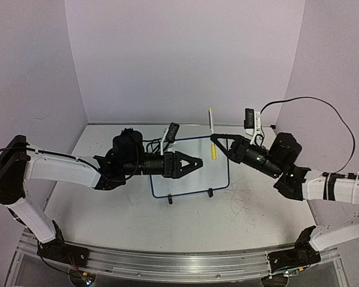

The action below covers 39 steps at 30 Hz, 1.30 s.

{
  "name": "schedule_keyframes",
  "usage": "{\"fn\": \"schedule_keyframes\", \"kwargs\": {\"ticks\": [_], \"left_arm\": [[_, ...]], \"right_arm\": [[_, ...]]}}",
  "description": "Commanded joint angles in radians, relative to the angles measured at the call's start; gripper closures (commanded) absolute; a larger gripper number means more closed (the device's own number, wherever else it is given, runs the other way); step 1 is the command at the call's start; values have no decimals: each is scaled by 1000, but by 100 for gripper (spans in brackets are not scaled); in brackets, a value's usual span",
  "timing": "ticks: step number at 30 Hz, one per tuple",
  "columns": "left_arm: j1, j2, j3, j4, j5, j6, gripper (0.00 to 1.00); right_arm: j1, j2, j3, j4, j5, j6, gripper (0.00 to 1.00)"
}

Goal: Write a sentence on the whiteboard
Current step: Pass from the right arm to the left

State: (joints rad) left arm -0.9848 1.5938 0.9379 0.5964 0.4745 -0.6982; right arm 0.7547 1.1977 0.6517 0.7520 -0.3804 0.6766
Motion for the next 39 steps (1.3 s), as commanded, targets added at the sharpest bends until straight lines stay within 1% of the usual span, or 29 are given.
{"fn": "schedule_keyframes", "kwargs": {"ticks": [1,4,5,8,9,12,14,19,20,23,24,26,28,29,30,33,37,39], "left_arm": [[-9,18,45,184,118,-34,21],[-10,21,42,184,116,-35,25],[-10,17,38,184,114,-29,29],[-9,6,30,185,103,-16,47],[-9,1,28,185,93,-15,51],[-9,-21,17,186,65,-5,58],[-9,-46,2,185,47,13,58],[-9,-87,-20,185,15,46,48],[-10,-91,-19,186,20,50,46],[-19,-90,-17,185,43,75,33],[-20,-89,-21,185,44,78,31],[-24,-93,-34,187,36,77,29],[-25,-107,-42,186,19,79,28],[-25,-113,-43,185,10,86,28],[-25,-117,-41,184,2,93,31],[-25,-117,-27,185,-8,103,46],[-25,-98,-5,184,-21,91,56],[-25,-95,-2,185,-25,92,65]], "right_arm": [[77,86,76,240,34,26,100],[94,124,97,297,5,30,100],[97,133,105,300,3,31,100],[107,161,127,306,-11,37,100],[113,168,129,314,-10,42,100],[130,183,131,329,5,46,100],[139,184,125,331,25,45,100],[158,192,122,331,62,50,100],[160,193,122,331,70,48,100],[162,190,109,324,119,49,100],[162,185,104,316,140,52,100],[162,176,101,287,175,60,100],[164,180,122,240,171,59,100],[166,184,128,230,166,59,100],[171,186,130,227,165,59,100],[184,184,130,223,172,49,100],[195,185,136,210,176,49,100],[201,182,136,209,176,45,100]]}}
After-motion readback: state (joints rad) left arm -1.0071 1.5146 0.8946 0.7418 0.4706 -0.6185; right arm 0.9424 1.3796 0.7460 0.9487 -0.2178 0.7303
